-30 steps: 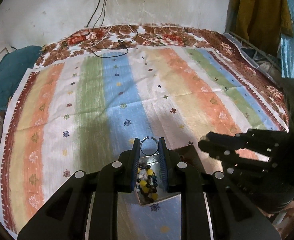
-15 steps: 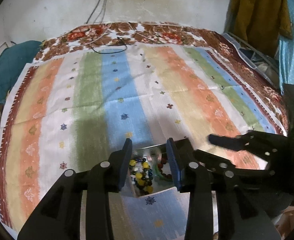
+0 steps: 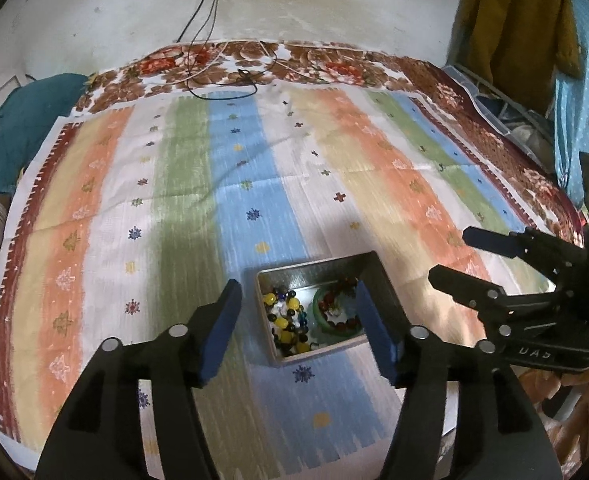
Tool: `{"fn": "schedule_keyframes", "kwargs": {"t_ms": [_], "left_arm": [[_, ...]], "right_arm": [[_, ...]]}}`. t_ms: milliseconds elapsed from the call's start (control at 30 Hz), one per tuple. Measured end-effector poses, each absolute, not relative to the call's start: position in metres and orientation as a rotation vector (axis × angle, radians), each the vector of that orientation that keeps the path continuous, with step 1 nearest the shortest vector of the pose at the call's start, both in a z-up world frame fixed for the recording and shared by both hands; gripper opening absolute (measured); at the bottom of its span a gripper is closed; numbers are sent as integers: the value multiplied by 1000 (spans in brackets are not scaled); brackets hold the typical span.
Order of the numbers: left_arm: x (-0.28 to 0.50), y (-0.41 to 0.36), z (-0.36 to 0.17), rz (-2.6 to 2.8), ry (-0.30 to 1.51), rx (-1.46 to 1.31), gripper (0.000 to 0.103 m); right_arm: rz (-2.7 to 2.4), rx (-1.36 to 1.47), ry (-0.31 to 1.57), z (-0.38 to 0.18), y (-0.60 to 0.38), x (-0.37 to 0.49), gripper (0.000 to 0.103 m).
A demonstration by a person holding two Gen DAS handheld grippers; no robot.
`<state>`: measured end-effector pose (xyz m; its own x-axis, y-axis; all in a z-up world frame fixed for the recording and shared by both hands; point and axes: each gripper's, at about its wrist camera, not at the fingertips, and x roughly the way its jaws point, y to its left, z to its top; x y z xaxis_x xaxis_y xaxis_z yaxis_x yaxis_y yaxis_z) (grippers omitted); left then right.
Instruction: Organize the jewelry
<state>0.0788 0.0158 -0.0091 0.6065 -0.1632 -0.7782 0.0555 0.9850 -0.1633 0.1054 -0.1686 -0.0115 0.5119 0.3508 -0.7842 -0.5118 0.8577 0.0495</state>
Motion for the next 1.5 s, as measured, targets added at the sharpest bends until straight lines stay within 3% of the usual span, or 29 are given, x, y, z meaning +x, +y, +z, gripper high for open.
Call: {"fn": "schedule_keyframes", "kwargs": {"t_ms": [333, 533, 767, 1500], "left_arm": [[59, 9, -10, -141, 915, -89, 88], [46, 3, -11, -118, 903, -50, 96], [28, -1, -8, -103, 863, -34, 97], [-5, 2, 0, -75, 816, -78, 97]], "right_arm": [[527, -173, 877, -5, -183, 88, 83], [540, -184, 858, -5, -189, 77, 90], [567, -169, 835, -1, -198, 63, 96], [598, -137, 800, 6, -210, 37, 96]]}}
